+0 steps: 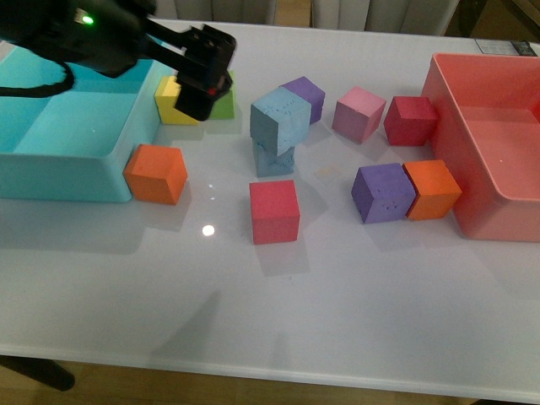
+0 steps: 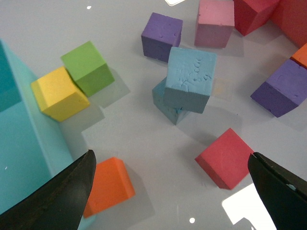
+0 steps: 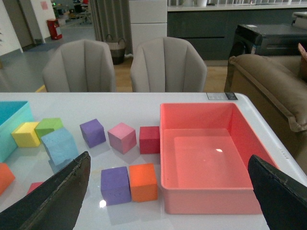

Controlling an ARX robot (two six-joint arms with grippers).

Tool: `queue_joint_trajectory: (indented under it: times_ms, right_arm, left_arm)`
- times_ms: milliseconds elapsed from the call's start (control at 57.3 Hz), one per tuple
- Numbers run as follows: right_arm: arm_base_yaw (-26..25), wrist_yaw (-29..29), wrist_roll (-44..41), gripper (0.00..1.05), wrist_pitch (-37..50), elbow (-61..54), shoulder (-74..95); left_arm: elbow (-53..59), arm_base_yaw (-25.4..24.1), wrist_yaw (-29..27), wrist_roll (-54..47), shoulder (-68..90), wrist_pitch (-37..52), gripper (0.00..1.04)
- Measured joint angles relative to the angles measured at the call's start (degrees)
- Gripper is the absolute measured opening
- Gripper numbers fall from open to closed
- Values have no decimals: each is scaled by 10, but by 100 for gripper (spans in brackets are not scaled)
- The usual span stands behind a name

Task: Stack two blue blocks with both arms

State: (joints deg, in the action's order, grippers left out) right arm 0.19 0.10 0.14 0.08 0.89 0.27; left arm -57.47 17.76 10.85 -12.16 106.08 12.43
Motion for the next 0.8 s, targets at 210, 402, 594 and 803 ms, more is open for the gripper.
queue_joint_trajectory:
  times_ms: [210,402,594,803]
  right_arm:
    - [0,-1,0,96,0,0,0]
    - [0,-1,0,96,0,0,0]
    - [0,-1,0,96,0,0,0]
    - [0,-1,0,96,0,0,0]
  left_arm:
    - [220,-19,-253,97,-38,473,63]
    - [341,-60,-222,116,-156,552,27]
    - [439,-95,-184,120,-262,534,2]
    - [496,-121,-164,120,-363,488,2]
